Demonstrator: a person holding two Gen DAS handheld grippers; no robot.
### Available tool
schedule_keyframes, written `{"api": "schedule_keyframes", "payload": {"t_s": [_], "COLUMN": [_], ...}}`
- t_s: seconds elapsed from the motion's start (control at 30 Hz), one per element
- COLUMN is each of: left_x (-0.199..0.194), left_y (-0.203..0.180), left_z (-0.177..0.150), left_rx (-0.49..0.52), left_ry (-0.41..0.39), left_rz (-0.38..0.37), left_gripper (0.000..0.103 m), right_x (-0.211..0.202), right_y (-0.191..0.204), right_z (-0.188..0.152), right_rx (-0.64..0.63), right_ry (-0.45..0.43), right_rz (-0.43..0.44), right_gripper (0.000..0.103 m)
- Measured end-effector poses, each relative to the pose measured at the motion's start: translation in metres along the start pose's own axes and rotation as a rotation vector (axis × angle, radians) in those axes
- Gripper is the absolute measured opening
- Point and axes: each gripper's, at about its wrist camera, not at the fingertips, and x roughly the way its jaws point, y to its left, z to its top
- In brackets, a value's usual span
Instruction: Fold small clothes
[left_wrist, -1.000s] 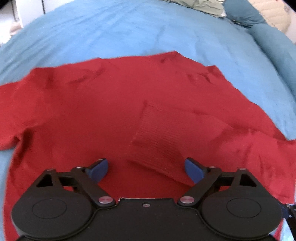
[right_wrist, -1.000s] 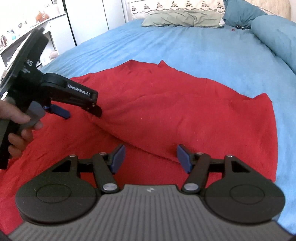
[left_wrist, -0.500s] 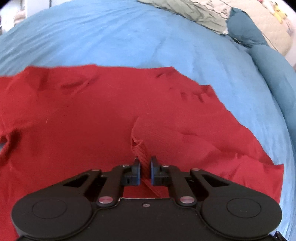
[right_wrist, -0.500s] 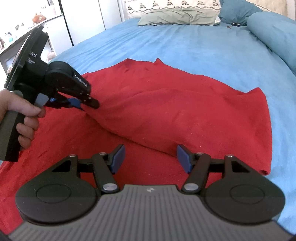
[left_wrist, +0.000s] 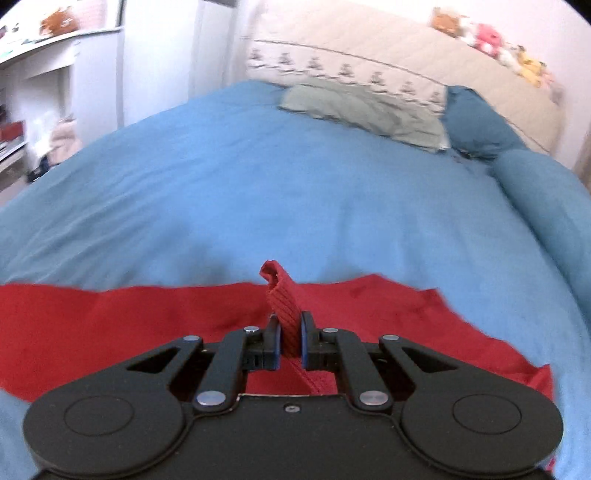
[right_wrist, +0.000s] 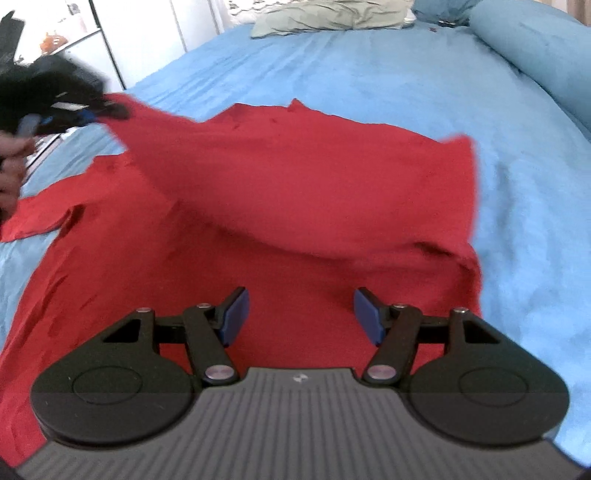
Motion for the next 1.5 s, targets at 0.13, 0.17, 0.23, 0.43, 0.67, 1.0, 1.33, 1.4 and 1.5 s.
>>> {"api": "schedule_keyframes", "payload": {"t_s": [0.13,0.17,0.23,0.43,0.67,1.0,1.33,1.4,1.5], "left_x": [0.031,0.032,0.029,0.034,0.008,-0.015,-0.011,-0.006,0.006], "left_y": [0.021,0.023,0.026,0.035,0.044,0.023,0.024,0.022,0.02], "left_z": [-0.021,-0.021,-0.019,-0.025,-0.035,-0.043,-0.051,-0.048,-0.045], "left_rx": [-0.041,-0.038,-0.029,-0.004,-0.004,0.1,0.108,0.132,0.133], "left_ry": [0.068,0.055,0.011,0.082,0.105,0.091,0.112,0.106,0.115], "left_rz": [0.026,0.036,0.046,0.068,0.145,0.084,0.031,0.02,0.018], "left_gripper": [0.01,0.01,0.01,0.017,0.059,0.071,0.071,0.071,0.071], "right_x": [0.006,0.008,0.011,0.016,-0.014,0.018,0.013,0.014,0.022], "right_y": [-0.012,-0.017,-0.026,-0.051,-0.058,-0.009,-0.015,-0.015,-0.016], "right_z": [0.0,0.0,0.004,0.011,-0.012,0.031,0.028,0.031,0.031], "right_rx": [0.031,0.045,0.071,0.113,0.203,-0.02,0.08,0.084,0.075], "right_ry": [-0.007,-0.012,-0.025,-0.045,-0.01,-0.079,-0.086,-0.097,-0.082], "right_rz": [-0.061,-0.071,-0.099,-0.186,-0.327,-0.175,-0.251,-0.235,-0.246], "right_gripper": [0.081,0.081,0.081,0.08,0.09,0.091,0.092,0.092,0.092]}}
